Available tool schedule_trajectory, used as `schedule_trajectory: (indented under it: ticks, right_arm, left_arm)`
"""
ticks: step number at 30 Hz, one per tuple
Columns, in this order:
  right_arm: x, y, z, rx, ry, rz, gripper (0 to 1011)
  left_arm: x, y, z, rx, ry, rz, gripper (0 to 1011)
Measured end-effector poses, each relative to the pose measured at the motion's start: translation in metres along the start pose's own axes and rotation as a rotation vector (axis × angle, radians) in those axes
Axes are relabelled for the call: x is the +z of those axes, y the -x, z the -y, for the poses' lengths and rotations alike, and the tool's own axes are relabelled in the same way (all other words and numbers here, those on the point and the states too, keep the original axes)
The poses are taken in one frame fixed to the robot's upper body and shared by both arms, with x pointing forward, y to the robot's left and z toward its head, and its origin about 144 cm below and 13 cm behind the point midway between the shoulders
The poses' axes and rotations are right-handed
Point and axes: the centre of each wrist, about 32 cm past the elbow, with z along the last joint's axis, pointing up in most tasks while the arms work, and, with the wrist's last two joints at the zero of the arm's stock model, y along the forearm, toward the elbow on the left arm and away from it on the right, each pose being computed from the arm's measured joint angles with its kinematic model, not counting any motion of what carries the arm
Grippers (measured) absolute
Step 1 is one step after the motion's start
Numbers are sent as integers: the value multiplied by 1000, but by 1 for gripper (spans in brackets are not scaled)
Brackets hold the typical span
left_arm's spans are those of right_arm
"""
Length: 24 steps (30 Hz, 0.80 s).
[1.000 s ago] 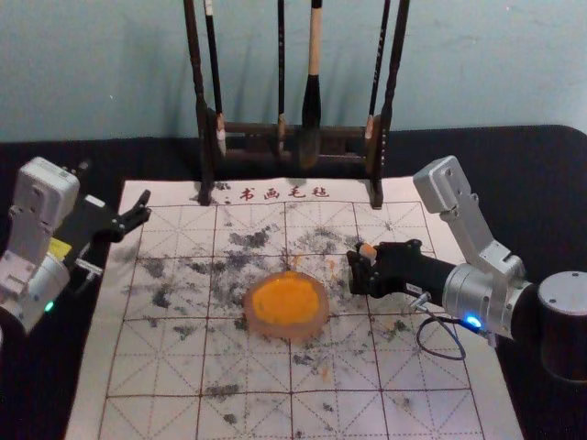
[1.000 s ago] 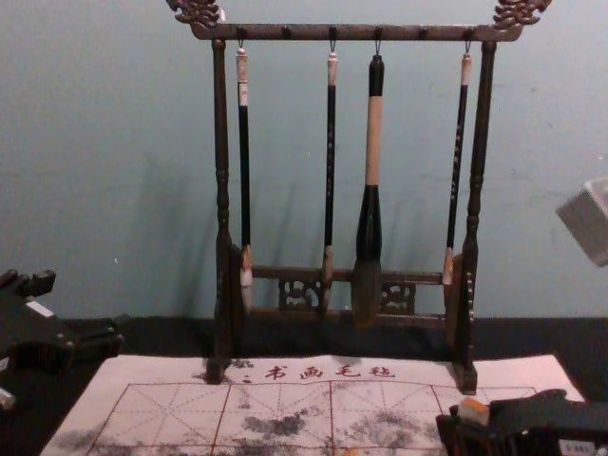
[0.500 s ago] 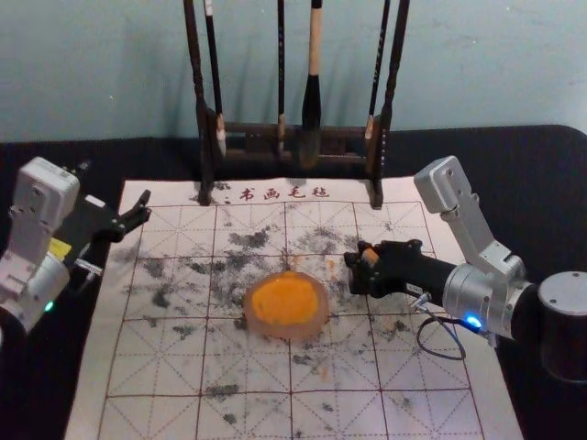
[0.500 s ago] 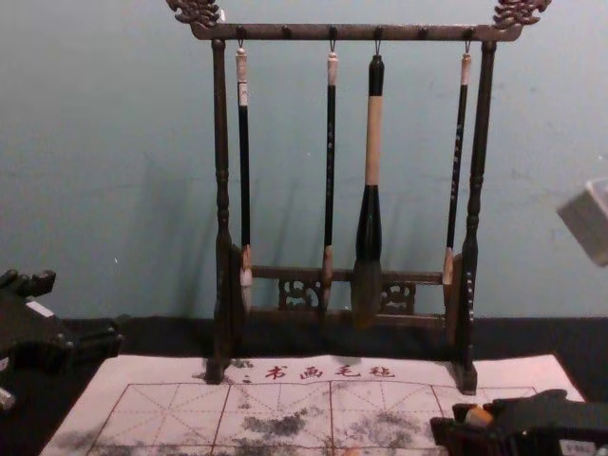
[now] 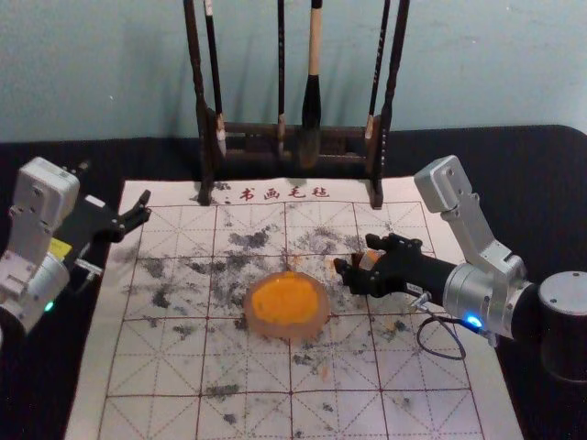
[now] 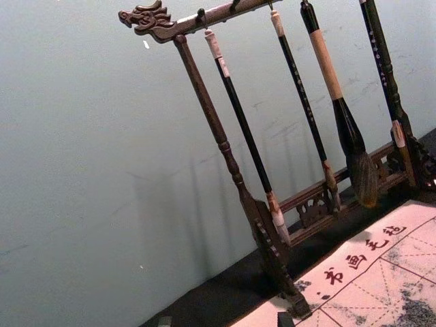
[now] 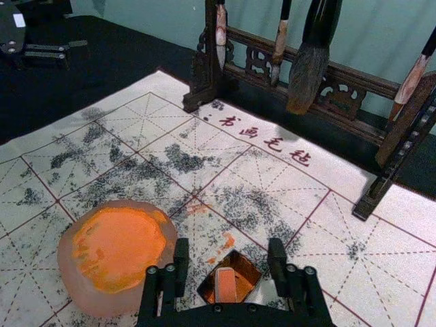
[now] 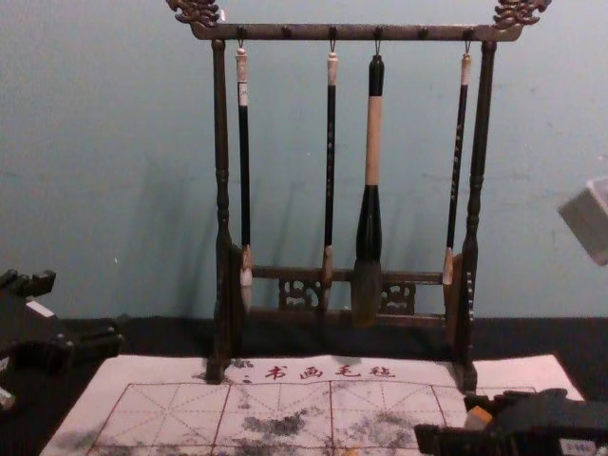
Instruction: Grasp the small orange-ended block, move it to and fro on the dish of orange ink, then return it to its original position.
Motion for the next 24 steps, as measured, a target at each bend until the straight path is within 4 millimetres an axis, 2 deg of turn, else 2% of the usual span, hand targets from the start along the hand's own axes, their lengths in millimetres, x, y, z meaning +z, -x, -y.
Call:
schedule_trajectory:
  ticks: [1,4,10,11,16,20,24]
  right_arm:
    - [0,0,0,0,0,0,717]
    - [0,0,0,0,0,0,828]
    - [0,0,0,0,0,0,955]
    - [0,0,0,0,0,0,1003]
    - [1,1,2,-2,-46,22,1003]
    - [0,1,8,-20,-162,70,1003]
    - [-5,4,13,-122,-292,151,1003]
  left_arm:
    - [0,0,0,0,0,0,1001]
    - [0,0,0,0,0,0,1001]
    - [0,0,0,0,0,0,1001]
    - [0,0,0,0,0,0,1001]
    - [0,0,0,0,0,0,1001]
    - [0,0,0,0,0,0,1001]
    - [0,0,0,0,0,0,1001]
